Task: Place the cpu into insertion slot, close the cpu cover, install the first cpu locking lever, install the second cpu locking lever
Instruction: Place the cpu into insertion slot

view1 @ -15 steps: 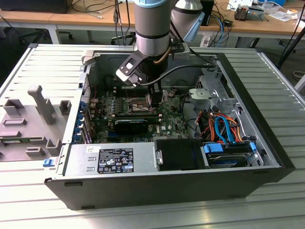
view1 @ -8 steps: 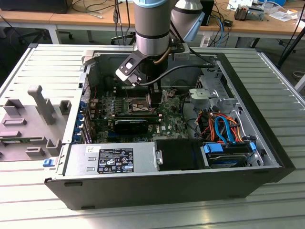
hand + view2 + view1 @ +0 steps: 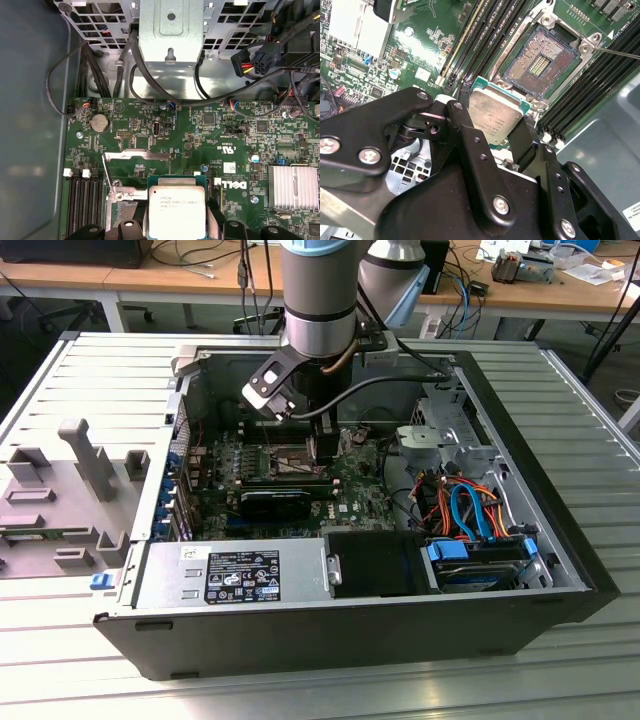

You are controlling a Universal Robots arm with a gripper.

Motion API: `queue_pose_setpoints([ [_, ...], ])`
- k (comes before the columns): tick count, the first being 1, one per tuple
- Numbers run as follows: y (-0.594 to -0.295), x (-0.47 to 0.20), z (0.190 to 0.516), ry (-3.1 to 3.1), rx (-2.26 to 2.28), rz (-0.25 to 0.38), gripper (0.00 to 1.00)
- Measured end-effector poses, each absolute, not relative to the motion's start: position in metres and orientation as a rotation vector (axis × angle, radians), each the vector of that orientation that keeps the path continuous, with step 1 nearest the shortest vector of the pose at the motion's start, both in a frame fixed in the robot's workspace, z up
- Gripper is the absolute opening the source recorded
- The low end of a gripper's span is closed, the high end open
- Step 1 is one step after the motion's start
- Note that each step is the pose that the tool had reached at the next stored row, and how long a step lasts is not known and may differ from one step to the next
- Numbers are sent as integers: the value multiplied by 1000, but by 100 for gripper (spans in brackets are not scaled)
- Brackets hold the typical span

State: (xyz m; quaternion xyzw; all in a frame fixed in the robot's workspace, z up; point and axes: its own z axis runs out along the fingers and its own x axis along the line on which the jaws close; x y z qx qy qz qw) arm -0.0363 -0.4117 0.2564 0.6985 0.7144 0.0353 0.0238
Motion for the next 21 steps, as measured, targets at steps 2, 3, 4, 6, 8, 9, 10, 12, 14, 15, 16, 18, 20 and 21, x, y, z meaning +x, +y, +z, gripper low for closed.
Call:
queue_pose_setpoints([
  [2,-412,-36,256,2207,2166,109,55],
  [3,-412,-36,256,2205,2168,109,55],
  [4,-412,-36,256,2203,2170,109,55],
  [6,-412,-36,256,2198,2174,109,55],
  [8,-412,-36,256,2192,2180,109,55],
  [9,-412,-36,256,2189,2183,109,55],
  [10,-412,-36,256,2185,2187,108,55],
  [12,-412,-36,256,2181,2191,108,55],
  [14,-412,-36,256,2176,2195,108,55],
  [15,-412,-36,256,2174,2197,108,55],
  [16,-412,-36,256,2172,2199,108,55],
  [18,-412,-36,256,2164,2206,108,55],
  [20,-412,-36,256,2158,2212,108,55],
  [21,-412,-36,256,2155,2216,107,55],
])
